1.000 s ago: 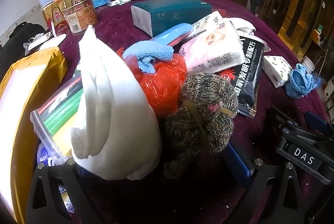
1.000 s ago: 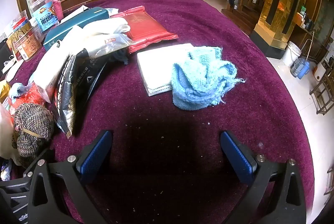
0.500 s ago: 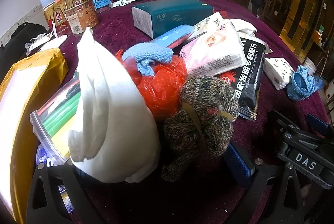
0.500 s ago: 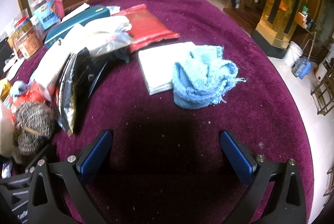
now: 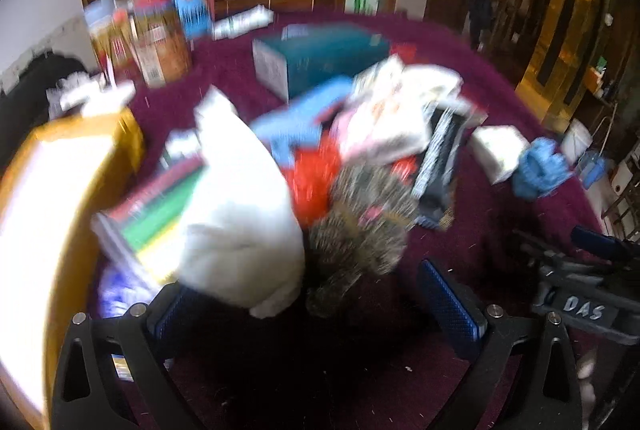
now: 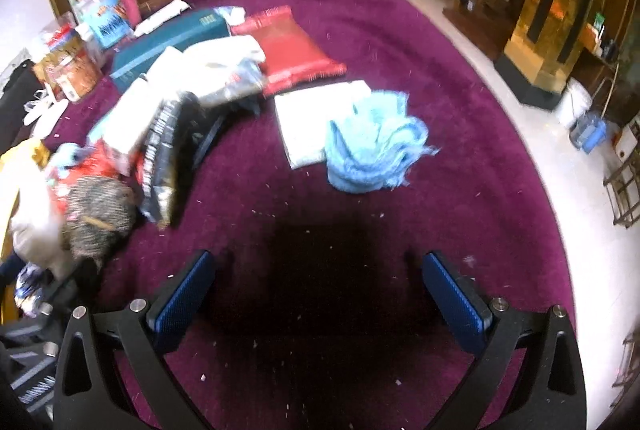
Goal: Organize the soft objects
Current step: 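Move the left gripper toward the white plastic bag in the pile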
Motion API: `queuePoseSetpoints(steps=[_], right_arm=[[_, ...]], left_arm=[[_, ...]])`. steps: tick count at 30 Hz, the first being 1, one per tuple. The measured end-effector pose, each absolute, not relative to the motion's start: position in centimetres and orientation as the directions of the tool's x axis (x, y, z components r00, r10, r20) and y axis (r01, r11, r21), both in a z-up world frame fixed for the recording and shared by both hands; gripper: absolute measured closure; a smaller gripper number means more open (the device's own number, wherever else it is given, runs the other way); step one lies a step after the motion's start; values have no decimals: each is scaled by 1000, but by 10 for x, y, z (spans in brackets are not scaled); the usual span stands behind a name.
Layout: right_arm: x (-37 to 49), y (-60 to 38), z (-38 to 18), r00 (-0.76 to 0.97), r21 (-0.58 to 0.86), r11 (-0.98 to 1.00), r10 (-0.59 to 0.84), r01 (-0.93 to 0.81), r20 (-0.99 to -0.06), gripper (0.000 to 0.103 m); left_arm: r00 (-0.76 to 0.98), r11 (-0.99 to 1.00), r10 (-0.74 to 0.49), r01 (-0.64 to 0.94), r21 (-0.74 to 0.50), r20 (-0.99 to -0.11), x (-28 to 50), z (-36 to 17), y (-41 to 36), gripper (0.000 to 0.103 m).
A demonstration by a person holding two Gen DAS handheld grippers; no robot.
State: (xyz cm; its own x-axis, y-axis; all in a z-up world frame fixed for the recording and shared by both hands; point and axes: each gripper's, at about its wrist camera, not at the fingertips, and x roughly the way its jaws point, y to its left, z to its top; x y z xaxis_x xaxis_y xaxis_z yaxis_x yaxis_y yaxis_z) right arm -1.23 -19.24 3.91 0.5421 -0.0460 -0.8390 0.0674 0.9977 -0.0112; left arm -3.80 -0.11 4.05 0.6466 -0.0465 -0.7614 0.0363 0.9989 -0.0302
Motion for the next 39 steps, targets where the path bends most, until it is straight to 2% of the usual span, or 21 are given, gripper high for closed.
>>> queuePoseSetpoints(steps=[4, 9, 13, 17, 20, 28, 33, 39], right_arm=[[-40, -188, 78, 679, -63, 992, -119, 107, -725, 0], [-89, -180, 132, 877, -60, 983, -180, 171, -446, 0], [-104, -173, 142, 890, -67, 984, -179, 166, -420, 0], [-118, -172, 159, 907, -54, 981, -191, 185, -375, 0], [-134, -169, 171, 922, -56, 983, -182, 173, -342, 0], [-147, -155, 189, 939, -41, 996, -87, 78, -334, 0], [-125, -149, 159, 897, -44, 999, -5, -16, -441, 0], [-85, -172, 111, 820, 9, 1000, 9, -5, -572, 0]], left_arm=[[758, 998, -54, 64, -9, -651, -69, 81, 0, 1], [821, 994, -107, 101, -43, -561, -105, 119, 17, 1], [839, 995, -96, 76, -60, -536, -123, 132, 34, 1], [828, 987, -134, 66, -144, -544, -139, 137, 61, 1], [843, 989, -93, 17, -145, -530, -152, 142, 81, 1], [893, 993, 59, -96, -61, -447, -175, 150, 115, 1], [868, 992, 75, -115, -51, -491, -167, 142, 126, 1], [840, 992, 94, -122, -17, -534, -158, 129, 132, 1]])
